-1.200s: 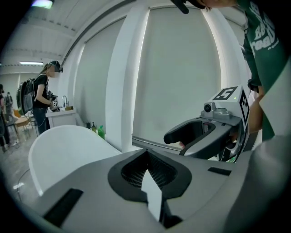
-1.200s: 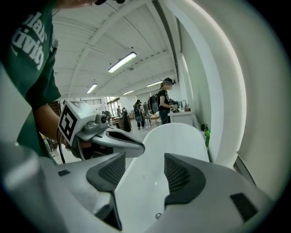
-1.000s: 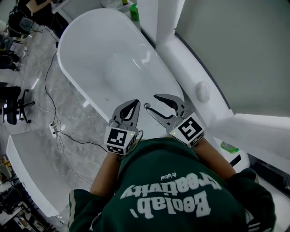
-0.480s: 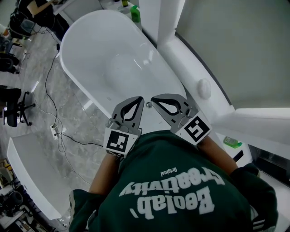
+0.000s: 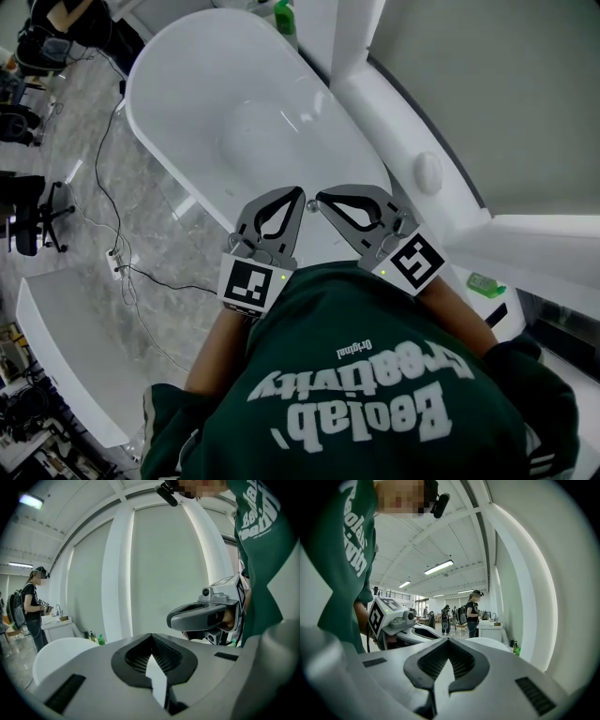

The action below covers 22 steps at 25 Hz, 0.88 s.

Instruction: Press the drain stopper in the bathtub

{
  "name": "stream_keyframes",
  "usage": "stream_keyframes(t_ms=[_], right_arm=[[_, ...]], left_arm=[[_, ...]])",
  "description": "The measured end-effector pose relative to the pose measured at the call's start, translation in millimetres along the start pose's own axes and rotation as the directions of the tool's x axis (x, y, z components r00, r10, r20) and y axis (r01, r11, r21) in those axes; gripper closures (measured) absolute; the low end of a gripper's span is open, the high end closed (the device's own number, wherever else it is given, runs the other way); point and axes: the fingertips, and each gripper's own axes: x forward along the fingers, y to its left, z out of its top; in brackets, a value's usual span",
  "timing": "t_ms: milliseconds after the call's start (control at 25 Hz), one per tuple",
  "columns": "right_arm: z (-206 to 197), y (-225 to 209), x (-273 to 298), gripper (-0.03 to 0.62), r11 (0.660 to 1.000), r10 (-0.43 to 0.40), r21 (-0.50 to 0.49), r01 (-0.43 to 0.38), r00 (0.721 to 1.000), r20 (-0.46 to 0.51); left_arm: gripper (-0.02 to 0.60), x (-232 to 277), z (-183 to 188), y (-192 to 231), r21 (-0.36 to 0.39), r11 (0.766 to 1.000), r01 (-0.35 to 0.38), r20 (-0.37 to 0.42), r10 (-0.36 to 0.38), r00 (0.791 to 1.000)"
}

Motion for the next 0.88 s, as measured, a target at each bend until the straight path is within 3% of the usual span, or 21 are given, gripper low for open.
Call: stream_keyframes(t_ms=[360,880], right_arm=[[4.2,-1.4,-3.3,0.580,0.998,-0.039,-0.039,0.040,0.999,0.018],[4.9,-2.7,0.5,0.580,0.999,-0.045,-0.028,0.045,0.999,0.021]], left_arm=[[0.577,-4.3,11.1,-6.7,0.073,0.997,0.000,0.005,0.000,1.000],[0.577,-6.6,13.2,-5.8,0.073,0.997,0.011,0.015,-0.013,1.000]])
